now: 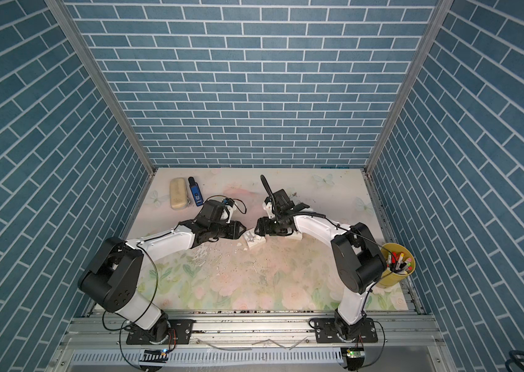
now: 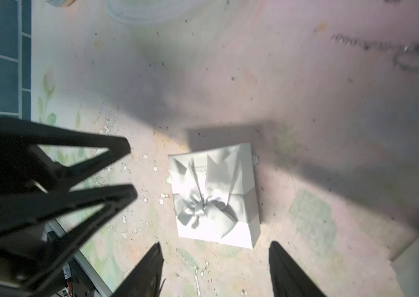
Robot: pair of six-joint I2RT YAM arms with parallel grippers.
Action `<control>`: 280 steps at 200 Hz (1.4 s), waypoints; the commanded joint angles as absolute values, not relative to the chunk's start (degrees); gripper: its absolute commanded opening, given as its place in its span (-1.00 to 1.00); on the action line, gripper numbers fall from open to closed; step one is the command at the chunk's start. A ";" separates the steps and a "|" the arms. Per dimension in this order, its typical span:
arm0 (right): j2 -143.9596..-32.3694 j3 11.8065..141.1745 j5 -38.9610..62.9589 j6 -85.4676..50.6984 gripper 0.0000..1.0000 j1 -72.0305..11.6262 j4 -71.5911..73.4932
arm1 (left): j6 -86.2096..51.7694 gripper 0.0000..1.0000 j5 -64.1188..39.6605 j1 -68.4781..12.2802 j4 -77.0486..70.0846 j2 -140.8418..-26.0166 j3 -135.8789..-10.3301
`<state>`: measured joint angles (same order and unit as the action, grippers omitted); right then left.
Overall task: Take the necklace out of the lift-off lid jewelry box
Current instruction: Move the jewelry box to the center of the board.
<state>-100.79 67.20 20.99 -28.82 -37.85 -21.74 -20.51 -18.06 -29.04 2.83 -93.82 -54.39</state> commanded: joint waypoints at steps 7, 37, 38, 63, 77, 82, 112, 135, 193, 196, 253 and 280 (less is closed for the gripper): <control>-100.41 63.58 18.22 -34.73 0.30 -39.32 -19.03 | -17.75 -0.13 -19.43 -27.35 7.11 -98.70 -58.30; -100.95 63.42 18.35 -35.55 0.20 -39.56 -19.07 | -18.05 -0.32 -21.92 -26.97 4.99 -104.38 -61.08; -100.92 63.42 18.36 -35.58 0.20 -39.60 -19.07 | -18.08 -0.32 -22.04 -26.93 4.91 -104.53 -61.17; -99.27 61.56 18.86 -37.25 0.20 -39.74 -18.03 | -19.30 -0.40 -24.99 -27.24 3.15 -107.15 -62.18; -98.64 59.73 20.71 -38.59 0.21 -39.74 -15.53 | -20.04 -0.41 -25.16 -27.80 2.26 -107.14 -61.41; -98.61 59.26 21.07 -38.82 0.21 -39.77 -14.84 | -20.36 -0.41 -25.11 -27.94 1.75 -106.90 -60.83; -99.32 59.66 21.31 -38.77 0.23 -39.62 -15.54 | -22.83 -0.42 -24.76 -28.72 -0.89 -104.22 -56.62; -99.38 60.76 21.28 -37.80 0.25 -39.08 -17.23 | -25.44 -0.42 -23.83 -29.97 -3.95 -100.68 -51.52; -94.58 61.72 19.08 -32.46 0.35 -34.33 -25.74 | -34.04 -0.40 -16.79 -39.80 -10.42 -92.67 -40.22; -94.02 61.57 18.82 -32.36 0.35 -34.22 -25.96 | -34.09 -0.40 -16.37 -39.81 -10.09 -92.35 -39.51; -87.66 54.83 17.87 -37.43 0.35 -34.72 -23.91 | -26.11 -0.31 -12.29 -37.96 2.45 -88.21 -45.85; -88.41 53.46 17.25 -39.52 0.37 -35.80 -21.89 | -25.48 -0.33 -14.08 -36.03 2.40 -91.84 -49.29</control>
<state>-87.92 54.59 19.00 -36.03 -34.74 -23.09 -27.77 -14.15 -37.71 -0.43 -89.12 -46.74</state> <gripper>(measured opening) 0.677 0.343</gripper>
